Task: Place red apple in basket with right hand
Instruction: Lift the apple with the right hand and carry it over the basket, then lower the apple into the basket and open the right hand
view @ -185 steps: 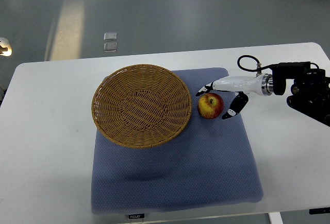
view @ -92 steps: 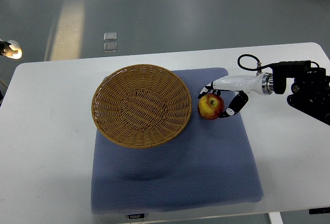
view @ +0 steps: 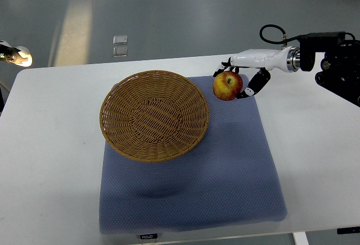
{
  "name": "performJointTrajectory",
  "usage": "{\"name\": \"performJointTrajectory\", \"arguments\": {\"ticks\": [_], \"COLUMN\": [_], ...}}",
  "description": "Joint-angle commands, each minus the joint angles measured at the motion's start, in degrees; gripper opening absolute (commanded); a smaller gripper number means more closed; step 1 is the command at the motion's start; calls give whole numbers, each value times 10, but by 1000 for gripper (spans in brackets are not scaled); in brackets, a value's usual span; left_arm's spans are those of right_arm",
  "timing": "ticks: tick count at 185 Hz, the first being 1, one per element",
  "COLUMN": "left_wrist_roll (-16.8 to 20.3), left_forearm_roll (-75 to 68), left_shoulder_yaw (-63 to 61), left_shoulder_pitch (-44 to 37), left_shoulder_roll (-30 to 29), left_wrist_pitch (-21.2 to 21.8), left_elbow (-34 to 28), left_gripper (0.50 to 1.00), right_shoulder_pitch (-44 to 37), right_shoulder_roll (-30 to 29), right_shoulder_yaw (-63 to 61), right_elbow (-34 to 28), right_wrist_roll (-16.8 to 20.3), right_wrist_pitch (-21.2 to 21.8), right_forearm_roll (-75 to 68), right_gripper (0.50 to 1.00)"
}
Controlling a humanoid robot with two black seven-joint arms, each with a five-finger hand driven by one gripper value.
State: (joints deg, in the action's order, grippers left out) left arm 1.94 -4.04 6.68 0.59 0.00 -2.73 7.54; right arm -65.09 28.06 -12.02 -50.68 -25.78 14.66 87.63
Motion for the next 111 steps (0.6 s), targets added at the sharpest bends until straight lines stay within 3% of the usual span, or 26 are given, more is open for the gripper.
{"name": "performJointTrajectory", "arguments": {"ticks": [1, 32, 33, 80, 81, 111], "left_wrist_roll": [0, 0, 0, 0, 0, 0], "left_forearm_roll": [0, 0, 0, 0, 0, 0], "left_shoulder_yaw": [0, 0, 0, 0, 0, 0], "left_shoulder_pitch": [0, 0, 0, -1, 0, 0], "left_shoulder_roll": [0, 0, 0, 0, 0, 0], "left_wrist_pitch": [0, 0, 0, 0, 0, 0], "left_elbow": [0, -1, 0, -1, 0, 0], "left_gripper": [1000, 1000, 1000, 1000, 1000, 1000], "right_shoulder_pitch": [-14, -28, -30, -29, -29, -25], "right_shoulder_roll": [-20, -63, -84, -164, -184, -216], "right_shoulder_yaw": [-4, -4, -4, -1, 2, 6], "right_elbow": [4, 15, 23, 59, 69, 85], "right_wrist_roll": [0, 1, 2, 17, 17, 17], "right_wrist_pitch": [0, 0, 0, 0, 0, 0], "right_forearm_roll": [0, 0, 0, 3, 4, 7], "right_gripper": [629, 629, 629, 637, 637, 637]}}
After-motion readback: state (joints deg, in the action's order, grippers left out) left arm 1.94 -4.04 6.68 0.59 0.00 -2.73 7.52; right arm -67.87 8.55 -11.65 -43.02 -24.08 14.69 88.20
